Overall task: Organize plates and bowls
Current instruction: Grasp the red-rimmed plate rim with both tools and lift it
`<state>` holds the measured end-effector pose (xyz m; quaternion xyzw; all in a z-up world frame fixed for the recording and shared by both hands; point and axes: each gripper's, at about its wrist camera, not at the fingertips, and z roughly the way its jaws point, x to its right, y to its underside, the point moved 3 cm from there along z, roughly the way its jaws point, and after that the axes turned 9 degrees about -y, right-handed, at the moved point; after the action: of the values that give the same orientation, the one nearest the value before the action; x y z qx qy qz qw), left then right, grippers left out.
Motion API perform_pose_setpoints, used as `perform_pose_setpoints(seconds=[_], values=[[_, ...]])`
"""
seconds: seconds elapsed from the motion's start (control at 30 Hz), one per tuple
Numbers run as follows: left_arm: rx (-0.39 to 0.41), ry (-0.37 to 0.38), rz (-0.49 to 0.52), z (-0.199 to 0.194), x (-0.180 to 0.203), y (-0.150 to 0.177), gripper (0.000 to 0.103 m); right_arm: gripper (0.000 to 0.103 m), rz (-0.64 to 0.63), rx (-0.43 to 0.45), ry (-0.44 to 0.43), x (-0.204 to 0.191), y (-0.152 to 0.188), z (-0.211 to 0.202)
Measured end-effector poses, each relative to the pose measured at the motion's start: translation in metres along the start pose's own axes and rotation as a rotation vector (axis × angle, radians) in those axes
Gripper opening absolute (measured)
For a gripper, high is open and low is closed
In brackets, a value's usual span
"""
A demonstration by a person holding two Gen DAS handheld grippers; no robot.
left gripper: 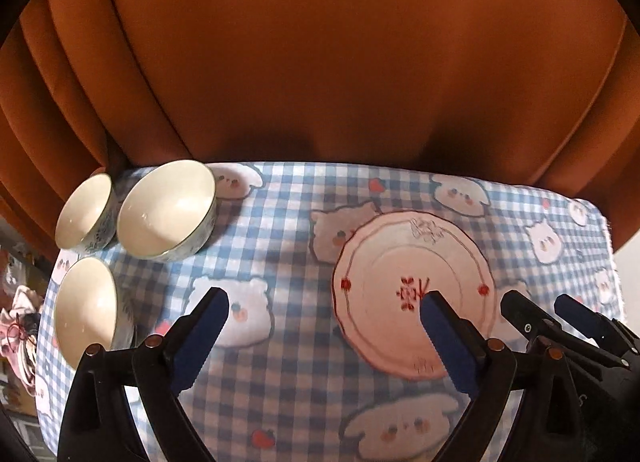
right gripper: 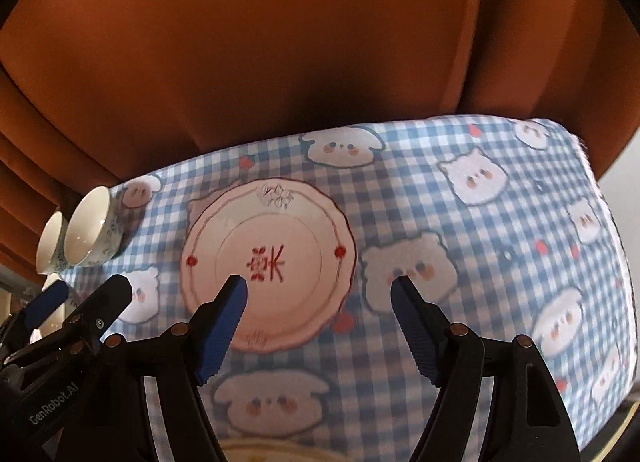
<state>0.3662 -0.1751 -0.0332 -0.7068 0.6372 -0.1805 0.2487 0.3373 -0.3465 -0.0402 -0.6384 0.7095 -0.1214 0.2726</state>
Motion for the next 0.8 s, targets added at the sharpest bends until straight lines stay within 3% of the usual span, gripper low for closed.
perform_pose_setpoints(seconds=[0.33, 0.63, 0.73, 0.8], values=[[-0.050, -0.040, -0.011, 0.060, 0.021, -0.005, 0.094, 0.076, -0.019, -0.043, -0.024, 0.025, -0.020, 0.060], [-0.113, -0.047, 0.035, 0.096, 0.035, 0.011, 0.082, 0.054, -0.011, -0.112, -0.050, 0.038, -0.014, 0.102], [-0.148, -0.020, 0.042, 0.106, 0.039, 0.016, 0.065, 0.041, -0.018, -0.128, -0.055, 0.039, -0.013, 0.110], [-0.163, 0.001, 0.038, 0.109, 0.040, 0.019, 0.059, 0.035, -0.027, -0.140, -0.056, 0.038, -0.012, 0.115]])
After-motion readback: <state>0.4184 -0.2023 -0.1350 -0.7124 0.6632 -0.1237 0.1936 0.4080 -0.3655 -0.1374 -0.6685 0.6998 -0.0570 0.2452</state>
